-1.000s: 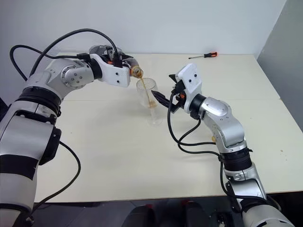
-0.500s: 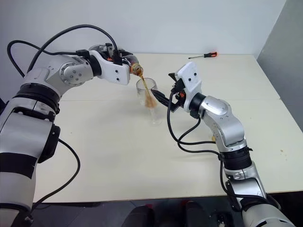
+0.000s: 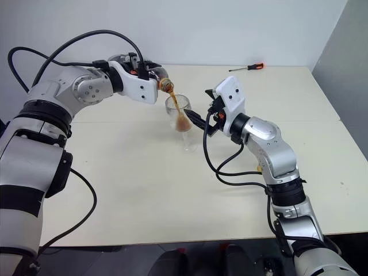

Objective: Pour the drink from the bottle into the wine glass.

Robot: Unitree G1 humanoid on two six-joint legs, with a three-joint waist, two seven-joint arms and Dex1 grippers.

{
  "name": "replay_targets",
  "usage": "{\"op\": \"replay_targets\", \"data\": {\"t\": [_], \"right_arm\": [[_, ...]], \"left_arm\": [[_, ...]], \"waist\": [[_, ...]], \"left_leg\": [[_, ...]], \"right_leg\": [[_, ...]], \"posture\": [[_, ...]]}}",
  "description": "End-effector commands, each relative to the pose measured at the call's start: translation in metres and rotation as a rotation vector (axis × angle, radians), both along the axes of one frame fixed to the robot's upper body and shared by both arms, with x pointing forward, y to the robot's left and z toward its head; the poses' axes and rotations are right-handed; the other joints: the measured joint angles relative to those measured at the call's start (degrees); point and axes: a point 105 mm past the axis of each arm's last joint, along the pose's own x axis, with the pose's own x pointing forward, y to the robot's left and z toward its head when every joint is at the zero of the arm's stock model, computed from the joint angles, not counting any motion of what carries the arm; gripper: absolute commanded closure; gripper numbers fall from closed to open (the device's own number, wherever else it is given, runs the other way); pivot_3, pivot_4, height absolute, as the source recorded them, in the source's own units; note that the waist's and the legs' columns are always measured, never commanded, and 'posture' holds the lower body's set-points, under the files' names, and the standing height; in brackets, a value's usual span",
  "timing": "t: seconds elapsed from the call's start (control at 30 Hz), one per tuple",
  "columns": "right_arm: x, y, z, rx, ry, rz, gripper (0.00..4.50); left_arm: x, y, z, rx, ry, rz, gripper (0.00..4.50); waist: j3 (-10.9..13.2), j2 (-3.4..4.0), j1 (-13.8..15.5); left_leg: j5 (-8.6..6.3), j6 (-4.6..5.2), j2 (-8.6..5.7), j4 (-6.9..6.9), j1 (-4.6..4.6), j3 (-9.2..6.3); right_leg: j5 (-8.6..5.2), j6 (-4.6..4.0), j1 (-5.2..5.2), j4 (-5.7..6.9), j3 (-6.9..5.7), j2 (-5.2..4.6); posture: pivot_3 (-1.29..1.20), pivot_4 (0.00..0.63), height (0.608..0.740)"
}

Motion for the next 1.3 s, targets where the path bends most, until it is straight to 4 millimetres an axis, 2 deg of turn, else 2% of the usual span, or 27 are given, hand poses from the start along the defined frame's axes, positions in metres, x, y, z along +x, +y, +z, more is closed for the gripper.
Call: {"op": "replay_targets", "data": {"t": [0.03,0.87,1.3], "right_arm": [[-0.003,-0.002,0.018,0.015,-0.072,0.004,0.00],[-0.003,-0.001,0.019,0.014,-0.079,0.011,0.00],[-0.020,0.011,0.024,0.077,-0.059,0.131,0.00]], "left_arm": [[-0.004,-0.001,0.030,-0.015,-0.082,-0.011,3.52],[-0.005,-0.001,0.035,0.024,-0.108,-0.010,3.52],[-0.006,0.001,0.038,0.034,-0.115,-0.006,3.52]], "waist": [[0.00,0.00,0.00],[0.00,0.00,-0.01],[0.00,0.00,-0.04]], "left_leg": [[0.00,0.00,0.00,0.00,0.00,0.00],[0.00,-0.01,0.00,0.01,0.00,0.06],[0.00,-0.01,0.00,0.01,0.00,0.08]], "right_leg": [[0.00,0.00,0.00,0.00,0.00,0.00],[0.00,0.00,-0.07,0.08,0.05,-0.01],[0.00,0.00,-0.09,0.10,0.04,-0.01]], "posture": [[0.00,0.150,0.740],[0.00,0.150,0.740],[0.00,0.150,0.740]]}}
